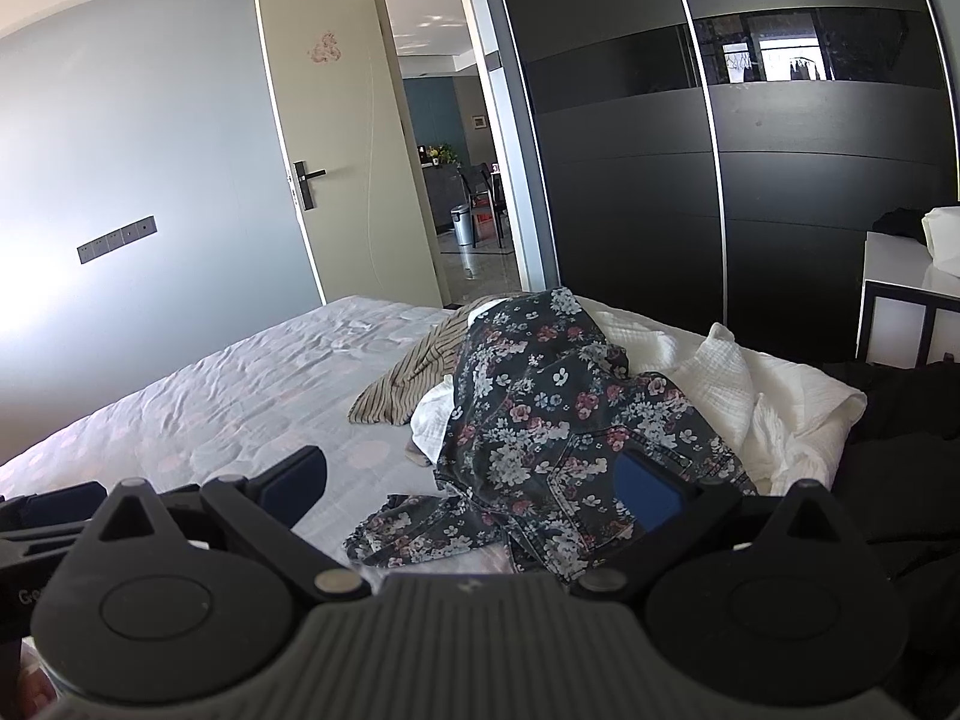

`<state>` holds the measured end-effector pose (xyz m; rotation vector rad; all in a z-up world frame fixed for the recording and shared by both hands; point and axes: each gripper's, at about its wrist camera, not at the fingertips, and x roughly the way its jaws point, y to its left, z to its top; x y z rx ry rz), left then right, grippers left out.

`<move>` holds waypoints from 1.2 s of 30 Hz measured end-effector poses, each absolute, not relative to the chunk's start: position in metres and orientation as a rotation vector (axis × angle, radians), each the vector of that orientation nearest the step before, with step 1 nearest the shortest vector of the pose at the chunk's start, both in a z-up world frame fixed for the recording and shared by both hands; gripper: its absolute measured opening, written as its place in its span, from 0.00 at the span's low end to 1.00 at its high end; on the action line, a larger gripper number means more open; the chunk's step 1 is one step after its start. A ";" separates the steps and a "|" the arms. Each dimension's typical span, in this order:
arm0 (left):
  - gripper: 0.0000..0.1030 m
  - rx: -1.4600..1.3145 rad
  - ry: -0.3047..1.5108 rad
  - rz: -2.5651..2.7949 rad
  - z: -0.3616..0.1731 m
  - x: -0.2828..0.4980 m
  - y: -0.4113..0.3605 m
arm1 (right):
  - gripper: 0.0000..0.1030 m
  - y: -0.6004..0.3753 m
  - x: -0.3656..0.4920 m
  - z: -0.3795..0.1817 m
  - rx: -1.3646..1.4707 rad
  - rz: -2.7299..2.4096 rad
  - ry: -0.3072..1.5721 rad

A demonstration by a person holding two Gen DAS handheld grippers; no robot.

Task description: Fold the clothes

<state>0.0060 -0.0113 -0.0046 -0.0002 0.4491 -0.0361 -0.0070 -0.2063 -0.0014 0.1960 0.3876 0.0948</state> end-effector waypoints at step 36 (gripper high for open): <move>0.95 -0.001 0.478 -0.047 -0.010 0.012 -0.009 | 1.00 -0.207 -0.003 -0.004 0.244 0.083 0.371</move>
